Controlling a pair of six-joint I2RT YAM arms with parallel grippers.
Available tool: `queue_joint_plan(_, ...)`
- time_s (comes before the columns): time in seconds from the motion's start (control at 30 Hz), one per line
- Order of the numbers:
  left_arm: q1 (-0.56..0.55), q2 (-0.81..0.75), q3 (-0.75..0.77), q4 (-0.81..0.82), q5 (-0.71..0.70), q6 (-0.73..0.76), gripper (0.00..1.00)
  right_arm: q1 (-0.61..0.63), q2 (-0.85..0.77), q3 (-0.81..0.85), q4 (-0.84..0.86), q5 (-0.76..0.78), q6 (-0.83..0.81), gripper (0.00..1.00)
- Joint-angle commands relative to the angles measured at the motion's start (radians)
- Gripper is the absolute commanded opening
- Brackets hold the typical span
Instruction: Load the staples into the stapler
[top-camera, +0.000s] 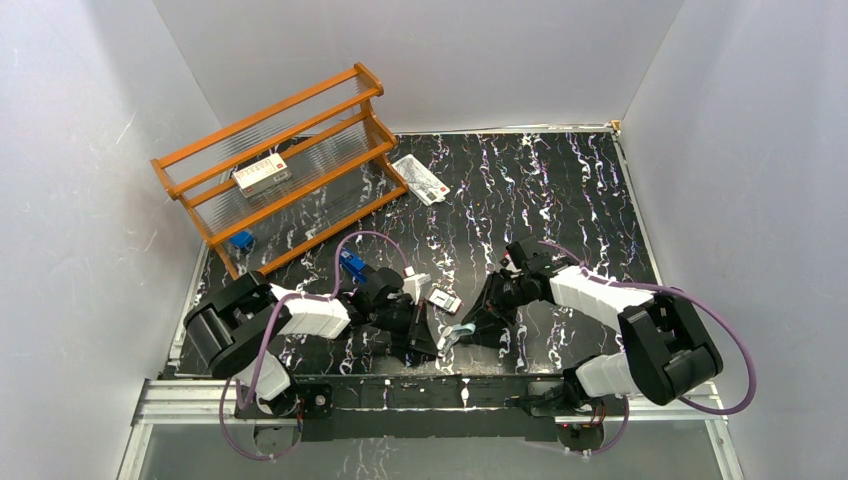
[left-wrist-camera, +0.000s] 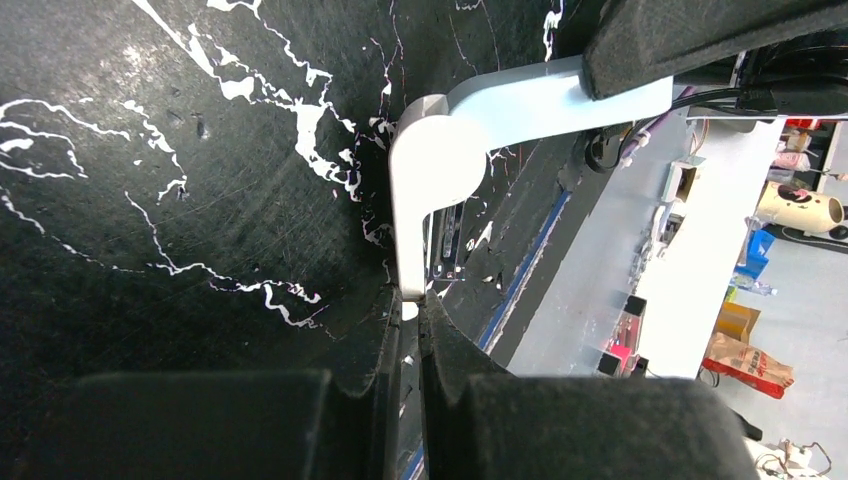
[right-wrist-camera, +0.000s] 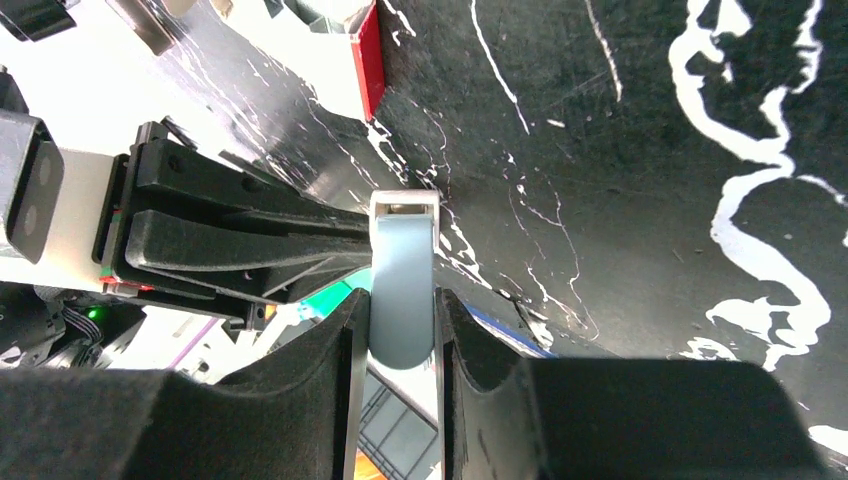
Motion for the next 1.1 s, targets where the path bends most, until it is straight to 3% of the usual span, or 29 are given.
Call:
queue_joint_plan(0.0, -0.021, 0.031, -0.003, -0.097, -0.038, 0.041, 0.0, -0.018, 0.026, 0.026, 0.009, 0.048, -0.045, 0.36)
queue_joint_plan(0.47, -0.021, 0.03, -0.004, -0.109, -0.064, 0.031, 0.0, -0.025, 0.037, 0.034, 0.01, 0.053, -0.075, 0.4)
queue_joint_plan(0.83, -0.022, 0.042, 0.001, -0.108, -0.078, 0.009, 0.0, -0.026, -0.033, 0.027, 0.011, 0.113, -0.094, 0.76)
queue_joint_plan(1.07, -0.021, 0.051, 0.022, -0.123, -0.088, 0.004, 0.0, -0.025, -0.093, 0.026, 0.014, 0.153, -0.089, 0.8)
